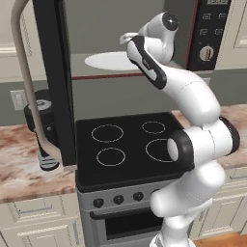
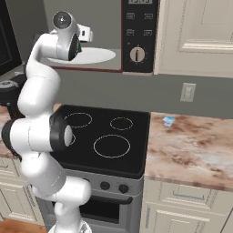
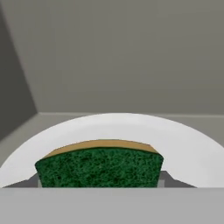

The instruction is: Place the sponge inside the microwave to prepare for sanitizing.

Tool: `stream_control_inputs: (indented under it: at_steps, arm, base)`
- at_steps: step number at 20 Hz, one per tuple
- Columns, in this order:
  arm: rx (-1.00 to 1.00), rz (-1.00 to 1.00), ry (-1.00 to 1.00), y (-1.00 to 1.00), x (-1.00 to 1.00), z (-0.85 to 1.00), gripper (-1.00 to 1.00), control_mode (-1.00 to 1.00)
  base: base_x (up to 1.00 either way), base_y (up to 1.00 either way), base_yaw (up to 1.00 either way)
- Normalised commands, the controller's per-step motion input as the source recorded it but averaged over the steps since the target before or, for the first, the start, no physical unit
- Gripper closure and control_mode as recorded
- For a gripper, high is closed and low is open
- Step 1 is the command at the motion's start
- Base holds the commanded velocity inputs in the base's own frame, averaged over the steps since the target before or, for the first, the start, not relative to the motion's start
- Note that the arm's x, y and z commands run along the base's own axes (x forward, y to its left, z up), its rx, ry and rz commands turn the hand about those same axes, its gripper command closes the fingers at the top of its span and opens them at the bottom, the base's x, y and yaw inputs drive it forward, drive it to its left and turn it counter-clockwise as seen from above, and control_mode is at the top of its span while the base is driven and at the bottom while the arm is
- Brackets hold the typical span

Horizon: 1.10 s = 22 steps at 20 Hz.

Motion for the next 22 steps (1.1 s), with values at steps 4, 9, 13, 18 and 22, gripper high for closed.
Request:
stream_control_inputs:
  at_steps: [4,9,13,18,22]
  arm:
    - [0.00,0.00,0.13,0.04,0.09,0.00,1.00,-1.00]
    - [0.00,0.00,0.01,0.03,0.10,-0.10,1.00,-1.00]
    - [0.00,0.00,0.00,0.05,0.09,-0.15,1.00,-1.00]
    - [0.00,0.00,0.00,0.07,0.05,-0.24,1.00,-1.00]
    - [0.00,0.00,0.00,0.08,0.10,-0.26,1.00,-1.00]
  base:
    - [0.00,0.00,0.00]
    - [0.00,0.00,0.00]
    - [0.00,0.00,0.00]
    - [0.00,0.00,0.00]
    - [0.00,0.00,0.00]
